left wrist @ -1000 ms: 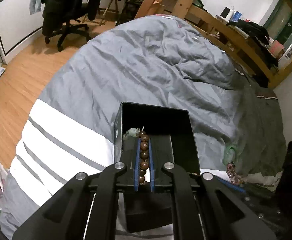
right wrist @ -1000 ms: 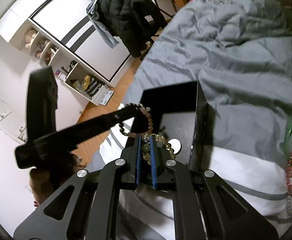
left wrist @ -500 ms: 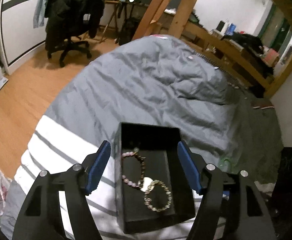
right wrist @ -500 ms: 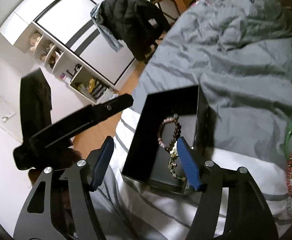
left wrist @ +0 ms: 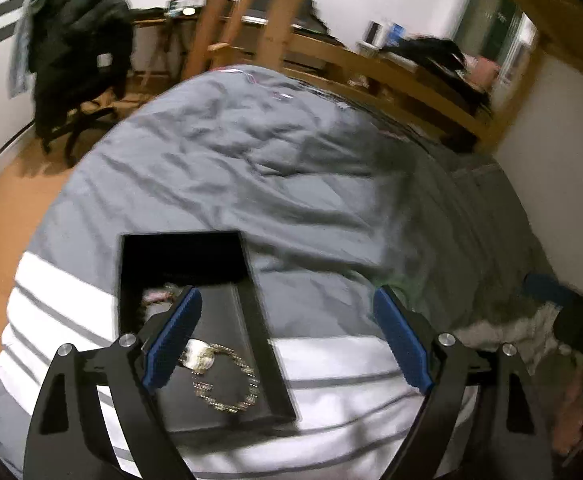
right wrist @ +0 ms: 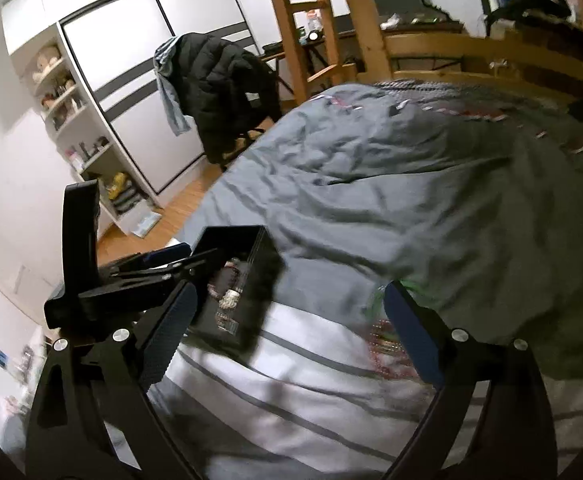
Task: Organize jewelry
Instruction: 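Grasp green jade bangle with left tool while right tool grasps white bead bracelet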
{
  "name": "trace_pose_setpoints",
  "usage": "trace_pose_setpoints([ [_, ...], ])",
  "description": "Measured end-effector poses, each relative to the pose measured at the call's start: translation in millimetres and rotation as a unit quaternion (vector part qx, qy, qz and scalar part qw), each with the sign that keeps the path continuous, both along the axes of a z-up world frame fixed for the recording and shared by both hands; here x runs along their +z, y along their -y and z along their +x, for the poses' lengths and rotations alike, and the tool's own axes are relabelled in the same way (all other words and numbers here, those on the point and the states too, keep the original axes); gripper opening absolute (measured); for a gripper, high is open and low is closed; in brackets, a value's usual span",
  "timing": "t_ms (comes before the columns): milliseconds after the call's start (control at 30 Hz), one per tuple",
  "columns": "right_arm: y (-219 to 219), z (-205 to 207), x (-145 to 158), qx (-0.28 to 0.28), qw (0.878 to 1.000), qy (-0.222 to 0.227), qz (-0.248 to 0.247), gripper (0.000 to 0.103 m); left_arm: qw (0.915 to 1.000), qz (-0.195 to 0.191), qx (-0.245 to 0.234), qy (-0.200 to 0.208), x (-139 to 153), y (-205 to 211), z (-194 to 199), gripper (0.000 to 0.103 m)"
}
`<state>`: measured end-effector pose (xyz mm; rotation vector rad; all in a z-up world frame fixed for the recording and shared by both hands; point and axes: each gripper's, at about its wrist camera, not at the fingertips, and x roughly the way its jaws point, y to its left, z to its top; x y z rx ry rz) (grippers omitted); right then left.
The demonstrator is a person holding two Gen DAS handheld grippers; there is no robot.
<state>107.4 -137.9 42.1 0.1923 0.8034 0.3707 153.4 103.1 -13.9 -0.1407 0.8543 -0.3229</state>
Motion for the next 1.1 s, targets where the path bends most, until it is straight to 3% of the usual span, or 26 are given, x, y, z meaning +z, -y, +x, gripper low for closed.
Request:
trace_pose_setpoints([
  [100,19.4,-13.4,-1.2,-0.010,1.000,0.006,-0.013,0.094,0.9995,0.009,-0.031,0.004,-5.1,25.1,-7.2,0.087],
  [233,43.1,-27.9,-15.9,-0.019,0.999,0.006,-0.029,0.094,0.9983,-0.011,-0.058,-0.003,-13.8,50.7,-9.9,0.091],
  [600,57.2,-33.4,-92.5,-0.009,0.998,-0.030,-0.047,0.093,0.9931,0.069,-0.091,-0.027,-66.1,140.6,13.0,0.091],
  [667,54.3,-30.4,-110.2,-0.003,0.998,-0.034,-0.059,0.093,0.9921,0.063,-0.101,-0.040,-81.5,151.0,23.5,0.091],
  [767,47.6,-21.1,-131.7,0.010,0.996,-0.045,-0.075,0.082,0.9915,0.081,-0.090,-0.049,-101.3,159.6,39.8,0.089],
  [867,36.2,-12.7,-144.8,0.022,0.993,-0.042,-0.106,0.080,0.9927,0.081,-0.073,-0.051,-111.9,161.4,55.5,0.087],
  [933,29.4,-7.7,-155.6,0.027,0.989,-0.048,-0.135,0.074,0.9920,0.089,-0.069,-0.057,-121.1,165.0,64.4,0.079],
  [967,26.1,-3.8,-166.0,0.026,0.986,-0.059,-0.155,0.064,0.9907,0.104,-0.066,-0.058,-126.2,167.5,67.8,0.072],
  [1033,26.0,-0.3,-176.5,0.024,0.982,-0.070,-0.171,0.049,0.9890,0.116,-0.070,-0.060,-133.2,170.7,72.5,0.070],
  [1100,31.6,1.9,-178.9,0.019,0.984,-0.073,-0.162,0.033,0.9886,0.118,-0.072,-0.059,-133.0,170.3,75.1,0.062],
])
